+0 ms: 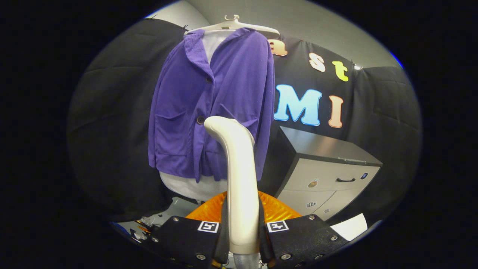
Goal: Iron the clothes twice with a garment steamer, once on the left side and once on the right side.
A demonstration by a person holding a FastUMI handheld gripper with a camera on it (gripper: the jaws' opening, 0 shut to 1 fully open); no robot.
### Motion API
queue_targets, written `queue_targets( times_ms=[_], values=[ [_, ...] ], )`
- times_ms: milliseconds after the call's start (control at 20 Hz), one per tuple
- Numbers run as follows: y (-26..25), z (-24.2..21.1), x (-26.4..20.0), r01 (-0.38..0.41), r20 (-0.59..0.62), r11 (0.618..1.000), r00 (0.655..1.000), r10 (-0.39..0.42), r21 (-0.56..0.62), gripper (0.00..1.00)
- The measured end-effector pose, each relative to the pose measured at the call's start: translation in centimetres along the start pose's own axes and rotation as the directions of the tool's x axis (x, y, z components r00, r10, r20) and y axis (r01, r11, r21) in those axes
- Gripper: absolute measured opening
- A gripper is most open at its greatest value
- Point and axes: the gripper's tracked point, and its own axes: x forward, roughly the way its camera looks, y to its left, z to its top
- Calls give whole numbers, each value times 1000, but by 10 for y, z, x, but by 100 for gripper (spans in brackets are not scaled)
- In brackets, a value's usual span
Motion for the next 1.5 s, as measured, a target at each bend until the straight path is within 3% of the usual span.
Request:
queue_targets(
  times_ms=[500, 950, 1200, 1500],
  values=[
    [56, 138, -12, -100, 211, 995, 973, 98, 1, 32],
    [86, 254, 2, -95, 392, 995, 915, 91, -11, 32],
    [107, 275, 20, -83, 412, 996, 907, 88, -31, 32],
    [125, 238, 44, -74, 337, 995, 937, 93, -67, 32]
  ],
)
